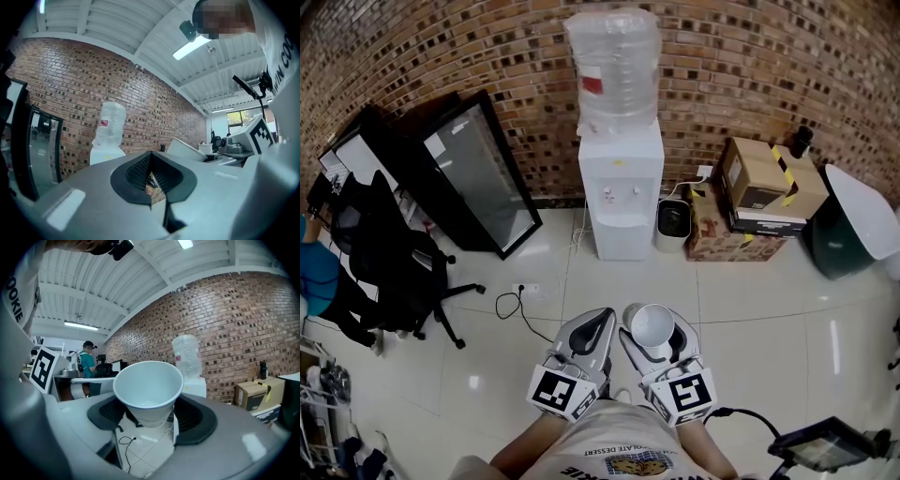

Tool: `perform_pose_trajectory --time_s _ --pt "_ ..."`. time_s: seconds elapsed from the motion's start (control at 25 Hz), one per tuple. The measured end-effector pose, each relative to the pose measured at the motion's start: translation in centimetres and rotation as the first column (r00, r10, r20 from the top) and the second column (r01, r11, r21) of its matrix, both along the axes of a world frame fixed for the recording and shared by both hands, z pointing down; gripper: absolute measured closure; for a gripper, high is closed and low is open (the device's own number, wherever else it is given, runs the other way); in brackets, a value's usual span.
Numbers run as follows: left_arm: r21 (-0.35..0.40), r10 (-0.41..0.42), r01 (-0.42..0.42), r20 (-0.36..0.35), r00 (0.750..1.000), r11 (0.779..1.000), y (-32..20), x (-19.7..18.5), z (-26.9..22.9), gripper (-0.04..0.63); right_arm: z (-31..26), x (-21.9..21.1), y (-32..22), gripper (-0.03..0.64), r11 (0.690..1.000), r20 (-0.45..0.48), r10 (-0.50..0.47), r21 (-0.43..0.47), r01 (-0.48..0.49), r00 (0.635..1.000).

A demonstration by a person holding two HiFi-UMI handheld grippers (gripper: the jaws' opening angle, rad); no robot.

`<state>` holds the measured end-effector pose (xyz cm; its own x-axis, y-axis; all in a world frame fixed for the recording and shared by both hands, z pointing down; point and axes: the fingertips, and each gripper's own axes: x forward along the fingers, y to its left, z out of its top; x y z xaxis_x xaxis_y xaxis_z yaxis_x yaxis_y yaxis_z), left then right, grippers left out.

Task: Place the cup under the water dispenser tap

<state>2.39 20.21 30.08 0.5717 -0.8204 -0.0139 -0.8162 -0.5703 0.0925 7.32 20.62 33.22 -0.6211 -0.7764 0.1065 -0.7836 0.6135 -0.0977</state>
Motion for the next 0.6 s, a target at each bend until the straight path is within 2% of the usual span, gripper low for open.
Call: perform_pose_trajectory --time_s 0.28,0.6 --pt "-0.033 0.006 -0.007 -0.007 1.000 0.999 -3.4 -0.4 1.5 0.612 1.1 -0.2 -3.4 0.291 1.000 -0.013 0.001 -0.025 -0.002 1.000" --pt "-0.062 0.021 -0.024 -0.041 0.999 0.998 -9.7 -1.4 2.5 0.612 1.6 -1.3 -9.2 0.291 0.999 -0.043 0.016 -0.039 -0.017 0.999"
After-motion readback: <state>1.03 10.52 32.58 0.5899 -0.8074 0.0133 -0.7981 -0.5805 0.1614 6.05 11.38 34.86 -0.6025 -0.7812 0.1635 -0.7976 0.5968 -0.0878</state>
